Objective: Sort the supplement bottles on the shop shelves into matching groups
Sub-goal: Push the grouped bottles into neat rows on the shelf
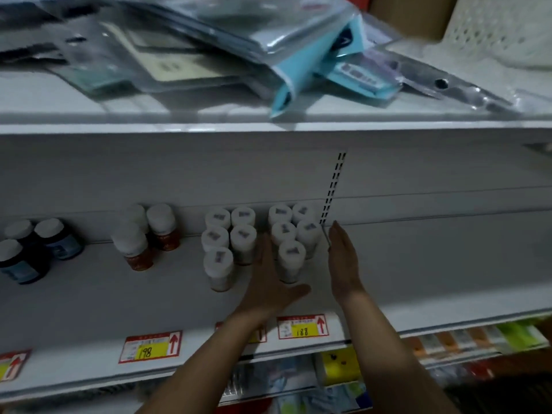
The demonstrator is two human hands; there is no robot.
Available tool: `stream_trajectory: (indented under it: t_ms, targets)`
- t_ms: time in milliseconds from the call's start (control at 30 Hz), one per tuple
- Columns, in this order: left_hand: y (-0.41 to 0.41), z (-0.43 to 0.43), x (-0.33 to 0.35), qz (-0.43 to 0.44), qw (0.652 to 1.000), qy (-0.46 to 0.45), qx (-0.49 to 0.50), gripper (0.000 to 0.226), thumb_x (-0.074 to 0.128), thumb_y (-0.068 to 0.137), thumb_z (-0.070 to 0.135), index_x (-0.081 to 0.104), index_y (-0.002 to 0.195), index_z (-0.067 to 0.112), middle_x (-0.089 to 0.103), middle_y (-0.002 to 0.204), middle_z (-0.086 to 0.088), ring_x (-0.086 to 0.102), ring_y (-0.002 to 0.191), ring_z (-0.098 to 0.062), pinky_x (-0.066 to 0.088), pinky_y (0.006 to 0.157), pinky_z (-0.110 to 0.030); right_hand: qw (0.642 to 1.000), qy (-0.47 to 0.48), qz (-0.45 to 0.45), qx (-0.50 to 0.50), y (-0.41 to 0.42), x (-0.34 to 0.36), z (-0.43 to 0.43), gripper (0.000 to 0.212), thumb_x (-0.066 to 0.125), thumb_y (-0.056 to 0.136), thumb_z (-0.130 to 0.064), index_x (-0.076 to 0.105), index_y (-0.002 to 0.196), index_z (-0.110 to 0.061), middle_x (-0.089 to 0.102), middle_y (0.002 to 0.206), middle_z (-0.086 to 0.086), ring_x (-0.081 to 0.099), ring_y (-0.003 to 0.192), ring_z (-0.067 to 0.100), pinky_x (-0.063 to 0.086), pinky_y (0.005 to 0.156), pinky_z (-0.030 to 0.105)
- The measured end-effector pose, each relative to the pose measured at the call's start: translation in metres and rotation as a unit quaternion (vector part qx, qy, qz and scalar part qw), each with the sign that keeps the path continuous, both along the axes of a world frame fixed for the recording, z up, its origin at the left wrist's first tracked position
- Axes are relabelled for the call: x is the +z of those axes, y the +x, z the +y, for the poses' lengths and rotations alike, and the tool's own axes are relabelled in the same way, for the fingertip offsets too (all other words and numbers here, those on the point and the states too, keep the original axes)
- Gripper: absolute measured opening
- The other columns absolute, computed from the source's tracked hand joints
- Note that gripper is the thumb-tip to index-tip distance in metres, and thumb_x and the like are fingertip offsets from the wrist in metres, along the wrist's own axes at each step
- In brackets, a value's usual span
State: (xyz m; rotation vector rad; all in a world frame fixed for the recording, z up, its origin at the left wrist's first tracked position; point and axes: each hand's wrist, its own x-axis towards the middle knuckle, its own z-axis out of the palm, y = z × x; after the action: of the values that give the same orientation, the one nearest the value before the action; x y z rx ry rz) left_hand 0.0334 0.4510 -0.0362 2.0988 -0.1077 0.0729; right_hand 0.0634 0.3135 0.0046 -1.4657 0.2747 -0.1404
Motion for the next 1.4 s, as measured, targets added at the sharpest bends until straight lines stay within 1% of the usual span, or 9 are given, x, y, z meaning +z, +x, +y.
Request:
stream_trajectory:
  t_ms: [100, 200, 333, 467, 633, 1000, 1100, 1233, 1400]
  targets:
    - [0.013, -0.011, -0.005, 0.03, 0.999, -0.001, 0.031, 0.138, 0.089, 0.058, 0.04, -0.008, 0.152, 0.009, 0.009, 0.162, 0.0, 0.009, 0.149, -0.011, 0.018, 0.119, -0.02, 0.997, 0.017, 0.031, 0.062, 0.02, -0.009, -0.005, 0.024, 0.038, 0.103, -0.028, 0.052, 0.123, -0.027, 0.058, 0.117, -0.013, 0.055, 0.099, -0.005, 0.044, 0.086, 0.013]
    - [0.021, -0.014, -0.002, 0.043, 0.998, -0.002, 0.035, 0.144, 0.091, 0.06, 0.027, -0.021, 0.149, 0.01, -0.006, 0.157, 0.013, -0.003, 0.142, 0.005, 0.01, 0.109, -0.001, 0.99, -0.021, 0.073, 0.121, 0.04, -0.017, -0.004, 0.05, 0.041, 0.101, -0.034, 0.033, 0.148, -0.019, 0.035, 0.154, -0.002, 0.039, 0.137, 0.018, 0.036, 0.111, 0.036]
    - [0.033, -0.013, 0.002, 0.084, 0.996, -0.005, 0.044, 0.14, 0.089, 0.064, 0.023, -0.022, 0.15, 0.018, 0.002, 0.162, 0.006, 0.006, 0.147, -0.007, 0.016, 0.114, -0.022, 0.983, -0.041, 0.081, 0.162, 0.058, -0.02, -0.005, 0.05, 0.038, 0.102, -0.035, 0.03, 0.149, -0.019, 0.034, 0.153, 0.004, 0.037, 0.137, 0.024, 0.031, 0.114, 0.043]
    - [0.036, -0.02, 0.003, 0.076, 0.995, 0.029, 0.05, 0.133, 0.084, 0.07, 0.025, -0.021, 0.15, 0.012, 0.0, 0.161, 0.007, 0.001, 0.147, -0.008, 0.008, 0.105, -0.012, 0.985, 0.004, 0.093, 0.146, 0.065, -0.022, -0.007, 0.041, 0.036, 0.103, -0.038, 0.041, 0.142, -0.025, 0.045, 0.127, -0.003, 0.043, 0.11, 0.013, 0.036, 0.094, 0.032]
    - [0.041, -0.021, 0.005, 0.082, 0.995, -0.023, 0.048, 0.131, 0.087, 0.066, 0.01, -0.014, 0.15, 0.01, 0.017, 0.141, 0.021, 0.014, 0.132, 0.006, 0.016, 0.085, 0.014, 0.983, 0.015, 0.113, 0.147, 0.071, -0.021, -0.009, 0.045, 0.036, 0.103, -0.038, 0.035, 0.146, -0.027, 0.042, 0.135, -0.008, 0.042, 0.123, 0.013, 0.034, 0.105, 0.031]
    - [0.046, -0.019, -0.005, 0.075, 0.997, -0.01, 0.026, 0.125, 0.088, 0.063, 0.009, -0.003, 0.15, 0.011, 0.027, 0.138, 0.027, 0.023, 0.116, 0.034, 0.021, 0.083, 0.014, 0.984, -0.026, 0.094, 0.149, 0.078, -0.036, -0.008, 0.071, 0.039, 0.079, -0.061, 0.044, 0.142, -0.029, 0.048, 0.145, 0.003, 0.048, 0.13, 0.025, 0.036, 0.111, 0.049]
    - [0.042, -0.018, -0.001, 0.091, 0.995, -0.002, 0.03, 0.14, 0.089, 0.061, 0.022, -0.018, 0.151, 0.011, 0.016, 0.158, 0.012, 0.011, 0.142, 0.008, 0.015, 0.1, 0.003, 0.982, -0.006, 0.127, 0.143, 0.075, -0.032, -0.016, 0.064, 0.043, 0.09, -0.055, 0.036, 0.147, -0.027, 0.04, 0.151, 0.003, 0.042, 0.135, 0.025, 0.034, 0.113, 0.046]
    - [0.027, -0.021, 0.011, 0.088, 0.995, 0.019, 0.032, 0.149, 0.087, 0.054, 0.043, -0.024, 0.149, 0.017, 0.003, 0.163, 0.003, 0.005, 0.15, -0.014, 0.013, 0.115, -0.022, 0.984, 0.02, 0.118, 0.135, 0.056, -0.01, -0.033, 0.033, 0.041, 0.1, -0.036, 0.05, 0.13, -0.023, 0.054, 0.125, -0.004, 0.053, 0.105, 0.015, 0.039, 0.092, 0.03]
    - [0.001, -0.03, 0.036, 0.045, 0.998, 0.008, 0.048, 0.132, 0.084, 0.071, 0.022, -0.02, 0.15, 0.017, 0.006, 0.157, 0.018, 0.006, 0.14, 0.009, 0.01, 0.1, 0.004, 0.987, -0.01, 0.025, 0.159, 0.028, 0.009, -0.057, 0.035, 0.037, 0.103, -0.024, 0.046, 0.137, -0.023, 0.051, 0.104, -0.013, 0.045, 0.098, 0.005, 0.033, 0.093, 0.018]
